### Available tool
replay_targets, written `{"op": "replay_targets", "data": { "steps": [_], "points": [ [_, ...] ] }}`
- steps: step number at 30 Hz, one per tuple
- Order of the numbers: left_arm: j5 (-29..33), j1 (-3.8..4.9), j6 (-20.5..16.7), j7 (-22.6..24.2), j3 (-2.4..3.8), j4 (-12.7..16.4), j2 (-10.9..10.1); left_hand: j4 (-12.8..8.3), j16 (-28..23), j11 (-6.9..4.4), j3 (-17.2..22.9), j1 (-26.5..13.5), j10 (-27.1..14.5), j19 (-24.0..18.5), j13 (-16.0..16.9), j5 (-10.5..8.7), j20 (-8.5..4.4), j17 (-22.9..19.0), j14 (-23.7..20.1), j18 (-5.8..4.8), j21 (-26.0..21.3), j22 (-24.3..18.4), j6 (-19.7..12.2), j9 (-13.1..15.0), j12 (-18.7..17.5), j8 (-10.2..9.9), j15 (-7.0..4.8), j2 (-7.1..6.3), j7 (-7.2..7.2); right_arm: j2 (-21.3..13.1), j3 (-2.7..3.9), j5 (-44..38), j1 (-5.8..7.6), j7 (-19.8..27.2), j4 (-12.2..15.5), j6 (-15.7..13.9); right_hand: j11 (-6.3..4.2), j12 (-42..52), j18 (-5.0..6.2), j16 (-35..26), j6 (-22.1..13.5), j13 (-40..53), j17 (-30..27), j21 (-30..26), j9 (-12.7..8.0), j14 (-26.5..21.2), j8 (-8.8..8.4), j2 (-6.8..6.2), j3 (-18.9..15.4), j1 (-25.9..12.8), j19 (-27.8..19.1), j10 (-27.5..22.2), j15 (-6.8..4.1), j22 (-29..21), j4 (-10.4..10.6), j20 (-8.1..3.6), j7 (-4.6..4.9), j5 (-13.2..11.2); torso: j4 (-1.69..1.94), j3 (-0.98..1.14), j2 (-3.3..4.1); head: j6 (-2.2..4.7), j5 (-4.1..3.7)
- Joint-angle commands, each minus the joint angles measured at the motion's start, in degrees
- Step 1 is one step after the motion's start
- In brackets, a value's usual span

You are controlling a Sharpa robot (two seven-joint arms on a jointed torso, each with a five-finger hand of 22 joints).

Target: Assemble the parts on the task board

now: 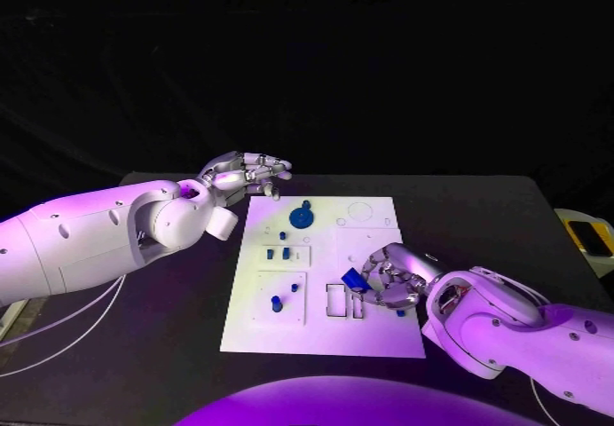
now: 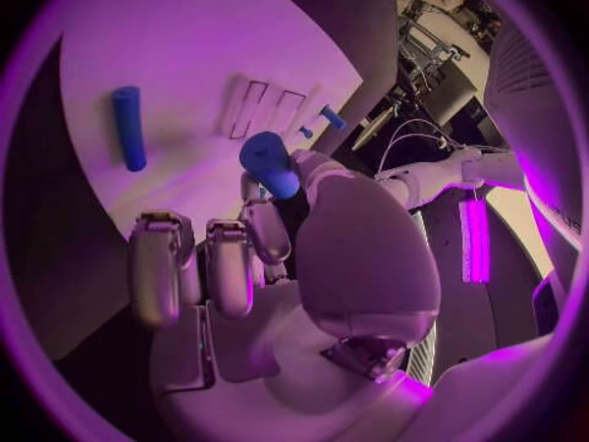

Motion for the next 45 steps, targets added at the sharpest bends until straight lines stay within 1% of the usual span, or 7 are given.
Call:
{"op": "replay_targets", "data": {
  "steps": [1,7,17,29,32,36,45],
  "points": [
    [0.33,0.02,1.11,0.3,0.04,0.11,0.16,0.17,0.25,0.14,-0.09,-0.57,-0.41,0.11,0.06,0.03,0.43,0.02,-0.42,0.31,-0.2,-0.08,-0.28,0.08,0.23,0.38,0.15,0.01,0.51,0.99,-0.06,1.98,-0.32,-0.27,-0.52,3.83,0.36,-0.4,-0.66,-0.24,1.53,-0.22,3.8,-0.38,3.42,3.97,1.44,0.02,0.79,-1.4,2.43,-0.26,-0.02,12.47,-0.79,-0.16,-1.25,0.15,0.03,0.06,-0.01,-0.11,0.09],
    [0.32,0.02,1.4,0.06,0.04,0.09,0.21,0.19,0.29,0.11,-0.07,-0.39,-0.5,0.18,0.06,0.07,0.42,0.03,-0.44,0.32,-0.29,-0.16,-0.3,0.09,0.34,0.49,0.13,0.1,0.47,2.74,-0.1,2.65,-0.75,-0.86,-1.57,5.98,0.34,-0.31,-0.68,-0.18,1.8,0.13,4.11,-0.21,4.27,4.04,1.89,0.9,-0.37,-5.77,2.49,-0.01,0.0,12.51,-0.63,-0.08,-1.33,-0.12,-0.03,0.06,-0.03,-0.22,0.05],
    [0.3,0.02,1.61,-0.13,0.04,0.13,0.25,0.16,0.3,0.1,-0.05,-0.27,-0.55,0.21,0.06,0.09,0.41,0.03,-0.45,0.33,-0.33,-0.2,-0.29,0.1,0.38,0.55,0.12,0.14,0.45,4.07,-0.11,2.47,-0.95,-1.85,-2.58,7.54,0.11,0.45,-0.78,-0.05,2.35,0.96,4.53,0.3,4.92,4.13,2.44,1.42,-1.27,-7.94,2.7,0.53,-0.18,12.66,-0.63,-0.19,-1.64,0.48,-0.03,0.08,0.02,-0.39,0.16],
    [0.28,0.02,1.67,-0.23,0.04,0.18,0.22,0.16,0.3,0.1,-0.05,-0.27,-0.55,0.21,0.06,0.09,0.41,0.03,-0.45,0.33,-0.33,-0.2,-0.29,0.1,0.38,0.55,0.12,0.14,0.45,5.32,-0.12,1.22,-1.01,-3.15,-3.84,8.06,-0.21,1.13,-0.78,-0.05,2.72,1.81,4.57,0.31,5.66,4.15,3.02,1.92,-3.07,-10.92,2.7,1.04,-0.46,12.65,-0.57,-0.45,-2.01,-0.73,0.04,0.06,0.02,-0.37,0.01],
    [0.28,0.02,1.66,-0.32,0.04,0.22,0.14,0.16,0.31,0.11,-0.07,-0.19,-0.62,0.25,0.06,0.08,0.41,0.03,-0.48,0.33,-0.38,-0.24,-0.34,0.1,0.43,0.59,0.11,0.13,0.48,5.61,-0.12,0.45,-1.03,-4.15,-4.34,8.12,-0.29,0.28,-0.67,-0.28,2.41,1.5,4.1,-0.24,6.3,4.04,3.28,3.13,-5.98,-14.76,2.47,0.73,-0.55,12.49,-0.52,-0.56,-2.11,-6.51,0.05,0.05,0.03,-0.38,0.04],
    [0.28,0.02,1.7,-0.42,0.04,0.28,0.03,0.17,0.32,0.12,-0.07,-0.17,-0.65,0.26,0.06,0.09,0.4,0.03,-0.47,0.33,-0.39,-0.25,-0.37,0.1,0.44,0.59,0.11,0.14,0.5,5.93,-0.13,0.04,-1.18,-4.46,-4.55,8.3,-0.28,-0.04,-0.63,-0.38,2.22,1.56,4.01,-0.41,6.79,4.03,3.48,3.77,-8.79,-16.81,2.41,0.71,-0.54,12.45,-0.47,-0.55,-2.11,-11.6,0.03,0.09,0.03,-0.46,0.08],
    [0.28,0.02,1.74,-0.45,0.04,0.31,-0.08,0.17,0.32,0.12,-0.07,-0.17,-0.65,0.26,0.06,0.09,0.4,0.03,-0.47,0.33,-0.39,-0.25,-0.37,0.1,0.44,0.59,0.11,0.14,0.5,5.99,-0.14,-0.95,-1.42,-4.4,-3.99,8.05,-0.24,-0.62,-0.57,-0.55,2.03,1.47,3.74,-0.74,7.19,3.99,3.57,4.92,-12.61,-18.45,2.29,0.58,-0.5,12.36,-0.41,-0.51,-2.07,-15.3,-0.1,0.1,-0.02,-0.5,0.09]
  ]
}}
